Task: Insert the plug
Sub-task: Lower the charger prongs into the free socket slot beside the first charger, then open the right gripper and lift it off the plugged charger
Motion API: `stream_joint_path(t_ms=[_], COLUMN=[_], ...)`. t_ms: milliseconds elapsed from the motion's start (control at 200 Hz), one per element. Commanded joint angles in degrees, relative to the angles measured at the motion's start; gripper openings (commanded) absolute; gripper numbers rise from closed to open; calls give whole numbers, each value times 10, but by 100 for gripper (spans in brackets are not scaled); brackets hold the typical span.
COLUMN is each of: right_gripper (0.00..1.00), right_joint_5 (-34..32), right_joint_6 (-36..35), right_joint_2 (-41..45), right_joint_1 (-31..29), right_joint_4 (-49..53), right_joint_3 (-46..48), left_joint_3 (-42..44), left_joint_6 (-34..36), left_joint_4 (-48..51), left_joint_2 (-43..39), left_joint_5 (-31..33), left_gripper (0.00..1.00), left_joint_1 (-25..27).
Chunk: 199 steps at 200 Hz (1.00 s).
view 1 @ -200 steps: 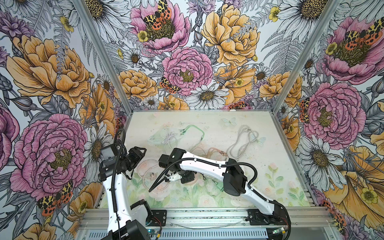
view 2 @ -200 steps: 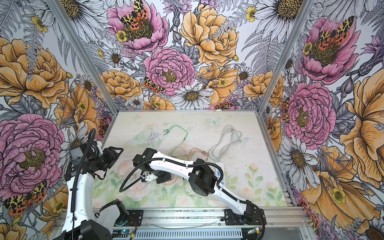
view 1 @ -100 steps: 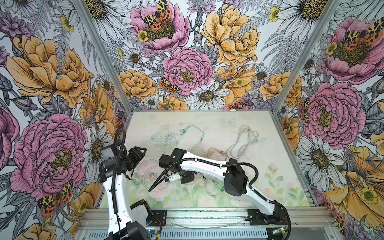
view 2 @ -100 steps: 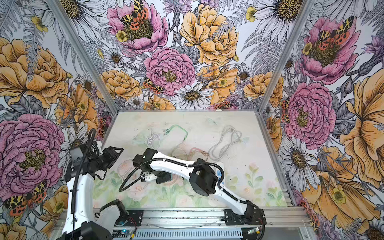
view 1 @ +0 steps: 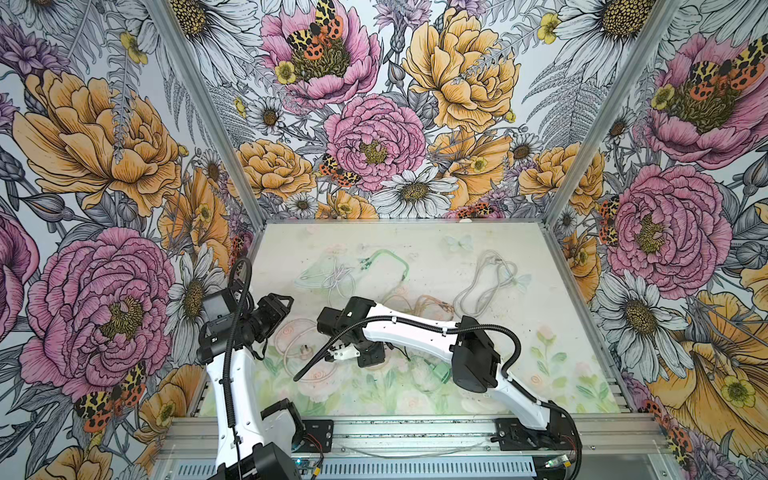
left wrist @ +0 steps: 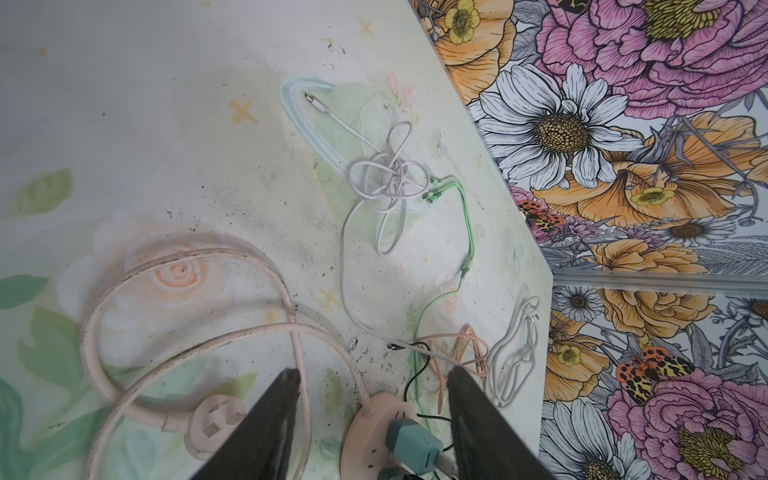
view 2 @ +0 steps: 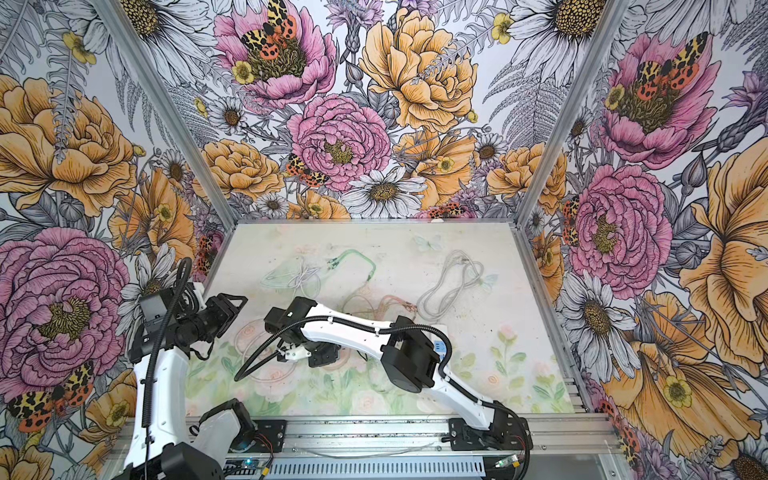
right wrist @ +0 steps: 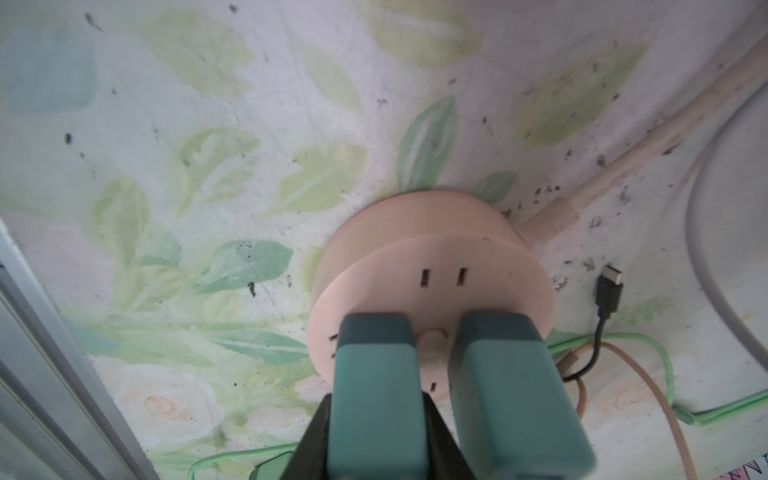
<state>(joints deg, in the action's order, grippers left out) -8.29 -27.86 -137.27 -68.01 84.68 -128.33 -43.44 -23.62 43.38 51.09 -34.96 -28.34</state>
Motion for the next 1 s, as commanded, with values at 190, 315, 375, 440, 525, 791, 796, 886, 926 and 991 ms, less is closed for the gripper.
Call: stream_joint_path(t_ms=[190, 315, 375, 440, 525, 791, 796, 886, 926, 991], right_gripper=[36, 39, 42, 43, 43, 42, 41, 41, 41, 41], right_joint_5=[3, 2, 4, 9, 22, 52, 52, 55, 58, 64], right_joint_6=[7, 8, 11, 13, 15, 21, 21, 29, 32, 35], right_joint_2=[28, 32, 35, 39, 49, 109, 109, 138, 154, 189], right_joint_1=[7, 9, 9, 9, 9, 9, 9, 9, 9, 9], right_joint_4=[-32, -33, -33, -34, -41, -77, -77, -81, -92, -113], right_joint_3=[6, 7, 8, 9, 17, 64, 65, 76, 89, 117], left_joint_3=[5, 5, 5, 5, 6, 6, 6, 7, 7, 7], left_joint_6=[1, 1, 1, 2, 1, 1, 1, 1, 1, 1], left_joint_4=[-17, -16, -16, -17, -19, -19, -20, -20, -20, -20], left_joint_2=[-4, -4, -4, -3, -2, -3, -3, -3, -3, -4], left_joint_5=[5, 5, 5, 5, 4, -1, -1, 0, -1, -1], left_gripper=[60, 60, 60, 60, 60, 60, 60, 60, 60, 60], left_joint_1=[3, 3, 3, 3, 2, 2, 2, 2, 2, 2])
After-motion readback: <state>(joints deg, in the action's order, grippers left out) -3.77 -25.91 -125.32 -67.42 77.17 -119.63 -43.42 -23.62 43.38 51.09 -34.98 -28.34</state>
